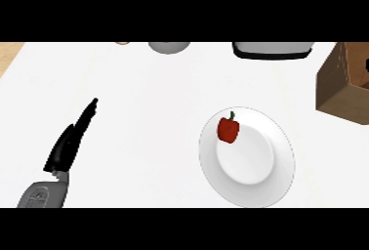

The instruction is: Pick the can from the plate and place it in the cardboard box

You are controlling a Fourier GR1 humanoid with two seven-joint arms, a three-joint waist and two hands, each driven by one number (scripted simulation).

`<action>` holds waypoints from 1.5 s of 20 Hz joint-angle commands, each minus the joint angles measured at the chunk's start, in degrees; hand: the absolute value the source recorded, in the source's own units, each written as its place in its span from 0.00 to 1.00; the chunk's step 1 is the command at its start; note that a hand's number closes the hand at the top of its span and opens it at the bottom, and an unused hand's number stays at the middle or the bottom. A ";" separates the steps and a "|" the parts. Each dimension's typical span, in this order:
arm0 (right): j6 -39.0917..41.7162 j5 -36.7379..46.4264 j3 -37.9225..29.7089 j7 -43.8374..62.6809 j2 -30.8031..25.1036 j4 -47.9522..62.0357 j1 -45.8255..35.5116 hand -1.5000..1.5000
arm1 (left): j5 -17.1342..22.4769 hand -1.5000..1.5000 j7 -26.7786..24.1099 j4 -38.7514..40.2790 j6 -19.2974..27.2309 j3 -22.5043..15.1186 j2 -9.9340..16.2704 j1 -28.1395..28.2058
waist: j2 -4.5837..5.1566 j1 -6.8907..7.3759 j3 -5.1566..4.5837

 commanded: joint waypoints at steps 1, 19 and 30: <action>-1.26 -0.95 -2.10 -1.98 -4.88 9.09 -2.03 1.00 | 0.15 0.50 2.55 2.22 -0.90 0.61 0.12 -5.12 | 0.15 0.12 0.00; -21.32 -24.17 -20.86 -24.10 -1.41 30.64 -0.83 0.00 | -1.21 0.50 0.85 -1.37 0.29 -0.92 -1.22 0.30 | 0.30 1.23 0.19; -27.86 -41.21 -34.27 -30.37 -3.71 37.24 -2.62 0.00 | -0.59 0.50 1.11 0.21 -0.52 -0.11 -1.19 -1.06 | 0.13 0.13 0.07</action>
